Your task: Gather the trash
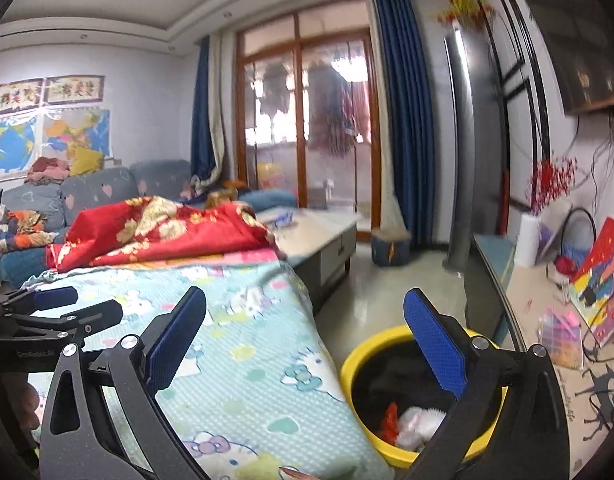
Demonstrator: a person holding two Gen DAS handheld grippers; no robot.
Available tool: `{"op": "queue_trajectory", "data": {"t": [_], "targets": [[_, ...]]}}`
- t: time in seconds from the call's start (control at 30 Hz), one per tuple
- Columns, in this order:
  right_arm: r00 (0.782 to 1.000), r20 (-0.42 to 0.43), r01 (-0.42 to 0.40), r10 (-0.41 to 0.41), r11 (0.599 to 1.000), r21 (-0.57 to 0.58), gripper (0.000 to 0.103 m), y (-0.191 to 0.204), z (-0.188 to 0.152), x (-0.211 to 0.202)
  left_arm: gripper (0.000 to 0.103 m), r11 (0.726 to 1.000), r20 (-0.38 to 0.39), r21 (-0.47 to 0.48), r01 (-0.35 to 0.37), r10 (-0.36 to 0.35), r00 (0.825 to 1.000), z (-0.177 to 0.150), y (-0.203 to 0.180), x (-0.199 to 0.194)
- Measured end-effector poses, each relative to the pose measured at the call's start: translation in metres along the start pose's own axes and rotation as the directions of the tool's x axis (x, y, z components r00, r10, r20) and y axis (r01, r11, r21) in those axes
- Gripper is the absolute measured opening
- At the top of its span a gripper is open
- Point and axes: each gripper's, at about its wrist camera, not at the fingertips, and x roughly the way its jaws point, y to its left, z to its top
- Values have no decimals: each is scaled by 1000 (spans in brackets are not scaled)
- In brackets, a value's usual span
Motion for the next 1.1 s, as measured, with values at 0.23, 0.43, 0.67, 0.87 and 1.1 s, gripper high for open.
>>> {"op": "queue_trajectory", "data": {"t": [0.23, 0.43, 0.67, 0.87, 1.1], "targets": [[1000, 31, 4, -4, 1000, 1, 96, 1, -8, -4, 92, 1000, 59, 4, -13, 12, 998, -11, 3, -12], [1000, -13, -10, 10, 1000, 0, 96, 4, -13, 4, 92, 1000, 63, 21, 2, -4, 998, -16, -3, -13], [1000, -23, -17, 17, 1000, 1, 96, 7, -16, 8, 92, 1000, 58, 13, 9, -10, 998, -18, -3, -12], [1000, -24, -15, 15, 1000, 1, 96, 8, -17, 8, 92, 1000, 58, 12, 7, -7, 998, -18, -3, -12], [1000, -27, -11, 11, 1000, 6, 96, 6, -18, 9, 92, 1000, 60, 9, 7, -7, 998, -17, -3, -13]]}}
